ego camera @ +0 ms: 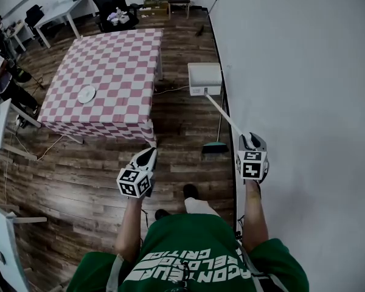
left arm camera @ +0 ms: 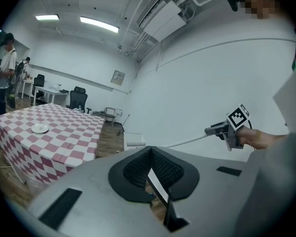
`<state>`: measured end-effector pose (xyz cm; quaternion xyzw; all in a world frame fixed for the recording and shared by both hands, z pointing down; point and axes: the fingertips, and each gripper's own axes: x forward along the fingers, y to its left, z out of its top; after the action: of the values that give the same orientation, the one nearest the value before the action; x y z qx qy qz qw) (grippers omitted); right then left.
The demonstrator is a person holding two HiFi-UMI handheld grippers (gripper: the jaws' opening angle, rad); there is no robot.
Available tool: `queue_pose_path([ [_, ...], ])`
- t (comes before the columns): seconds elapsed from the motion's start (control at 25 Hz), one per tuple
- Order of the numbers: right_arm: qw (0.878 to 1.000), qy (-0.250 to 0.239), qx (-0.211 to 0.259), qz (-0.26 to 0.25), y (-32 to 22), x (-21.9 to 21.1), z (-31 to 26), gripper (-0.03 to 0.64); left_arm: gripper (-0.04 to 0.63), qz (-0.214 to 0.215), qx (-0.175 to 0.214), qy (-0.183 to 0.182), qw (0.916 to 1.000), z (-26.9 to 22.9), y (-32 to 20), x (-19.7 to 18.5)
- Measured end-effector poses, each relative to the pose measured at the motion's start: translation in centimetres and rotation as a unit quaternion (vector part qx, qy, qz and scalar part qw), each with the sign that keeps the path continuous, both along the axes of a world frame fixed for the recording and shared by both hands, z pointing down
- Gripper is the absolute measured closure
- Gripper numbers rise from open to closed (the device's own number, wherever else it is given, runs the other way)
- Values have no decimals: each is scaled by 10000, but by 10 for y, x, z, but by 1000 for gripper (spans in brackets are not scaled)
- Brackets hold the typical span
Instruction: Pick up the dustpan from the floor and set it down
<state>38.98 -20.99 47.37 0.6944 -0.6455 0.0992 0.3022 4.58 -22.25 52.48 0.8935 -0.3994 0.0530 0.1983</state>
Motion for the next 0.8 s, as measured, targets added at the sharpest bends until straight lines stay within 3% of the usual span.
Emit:
queue_pose_path([
  [0.44, 9997, -7, -242, -80, 1, -5, 24, 491, 592, -55, -101, 1, 9999, 8, 3, -5],
  [0.8, 9972, -45, -727, -190, 6, -11, 64, 491, 592, -173, -176, 31, 9997, 11, 8, -16],
])
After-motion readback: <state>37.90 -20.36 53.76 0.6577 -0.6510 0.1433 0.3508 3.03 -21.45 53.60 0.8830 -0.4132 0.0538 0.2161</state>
